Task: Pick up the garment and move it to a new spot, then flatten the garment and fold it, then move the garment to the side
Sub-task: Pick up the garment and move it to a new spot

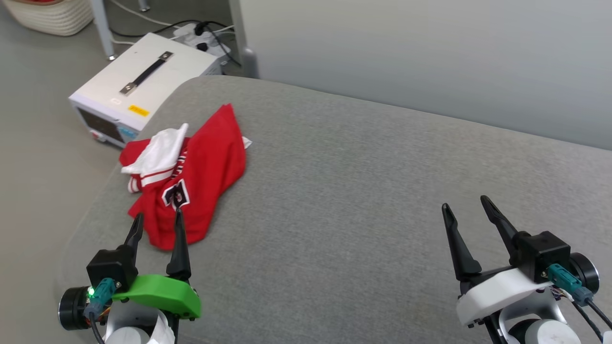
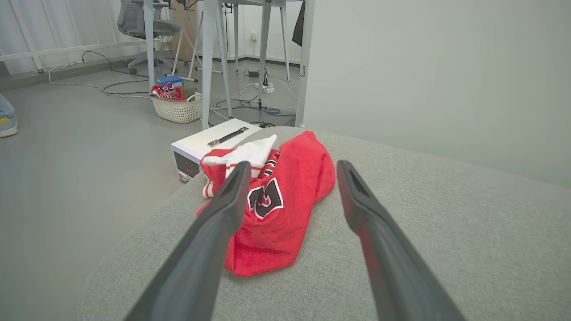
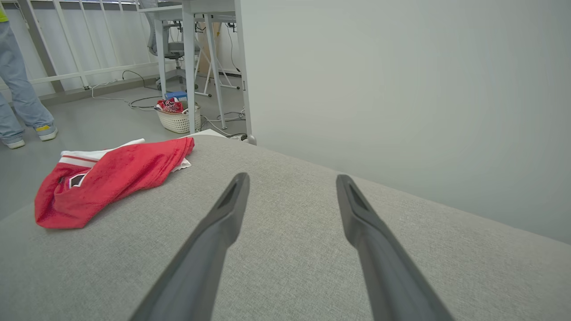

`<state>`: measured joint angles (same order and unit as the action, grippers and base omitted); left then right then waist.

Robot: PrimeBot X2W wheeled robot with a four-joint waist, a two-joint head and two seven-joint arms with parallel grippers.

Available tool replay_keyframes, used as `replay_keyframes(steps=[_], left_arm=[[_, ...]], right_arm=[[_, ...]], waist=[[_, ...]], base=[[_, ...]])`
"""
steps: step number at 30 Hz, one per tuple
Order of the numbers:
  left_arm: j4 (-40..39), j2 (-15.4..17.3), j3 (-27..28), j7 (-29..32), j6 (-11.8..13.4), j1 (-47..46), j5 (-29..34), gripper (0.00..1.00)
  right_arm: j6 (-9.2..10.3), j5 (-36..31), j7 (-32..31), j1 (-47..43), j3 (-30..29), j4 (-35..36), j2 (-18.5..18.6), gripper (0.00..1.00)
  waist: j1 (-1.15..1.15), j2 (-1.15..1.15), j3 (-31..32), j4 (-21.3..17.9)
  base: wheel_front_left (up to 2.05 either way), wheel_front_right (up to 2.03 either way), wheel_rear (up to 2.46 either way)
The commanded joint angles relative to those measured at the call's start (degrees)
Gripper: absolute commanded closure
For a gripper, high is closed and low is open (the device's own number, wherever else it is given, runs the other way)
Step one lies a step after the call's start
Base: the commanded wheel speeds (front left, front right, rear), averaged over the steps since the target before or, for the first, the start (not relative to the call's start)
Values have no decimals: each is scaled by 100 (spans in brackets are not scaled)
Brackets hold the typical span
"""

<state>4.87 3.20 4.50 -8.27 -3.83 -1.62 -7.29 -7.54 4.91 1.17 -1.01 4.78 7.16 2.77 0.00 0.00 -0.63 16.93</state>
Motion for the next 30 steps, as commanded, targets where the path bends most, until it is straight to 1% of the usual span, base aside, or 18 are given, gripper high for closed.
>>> replay_keyframes(steps=[1, 4, 10, 19, 20, 25, 27, 30], left_arm=[[11, -16, 55, -64, -50, -75, -69, 0], [23, -17, 85, -100, -70, -69, -104, 0], [62, -19, 130, -172, -107, -57, -167, 0], [113, -20, 169, -277, -162, -65, -271, 0], [142, -5, 188, -313, -181, -118, -312, 0], [194, 43, 289, -371, -211, -333, -422, 0], [231, 69, 328, -398, -224, -491, -467, 0], [326, 163, 244, -432, -242, -777, -570, 0]], right_arm=[[3, -23, -11, 60, 52, 46, 17, 0], [3, -17, 2, 67, 99, 62, 20, 0], [4, 16, 14, 91, 176, 96, 20, 0], [4, 47, 3, 122, 248, 197, 39, 0], [4, 38, -10, 165, 251, 263, 55, 0], [4, 2, -82, 363, 227, 471, 118, 0], [4, -22, -144, 513, 196, 604, 176, 0], [5, -34, -246, 727, 154, 768, 260, 0]], waist=[[0, 0, -8, 343], [0, 0, -10, 573], [0, 0, -11, 872], [0, 0, -91, 1123], [0, 0, -179, 1140], [0, 0, -475, 1049], [0, 0, -675, 955], [0, 0, -962, 798]], base=[[0, 0, 0], [0, 0, 0], [0, 0, 0], [0, 0, 0], [0, 0, 0], [0, 0, 0], [0, 0, 0], [0, 0, 0]])
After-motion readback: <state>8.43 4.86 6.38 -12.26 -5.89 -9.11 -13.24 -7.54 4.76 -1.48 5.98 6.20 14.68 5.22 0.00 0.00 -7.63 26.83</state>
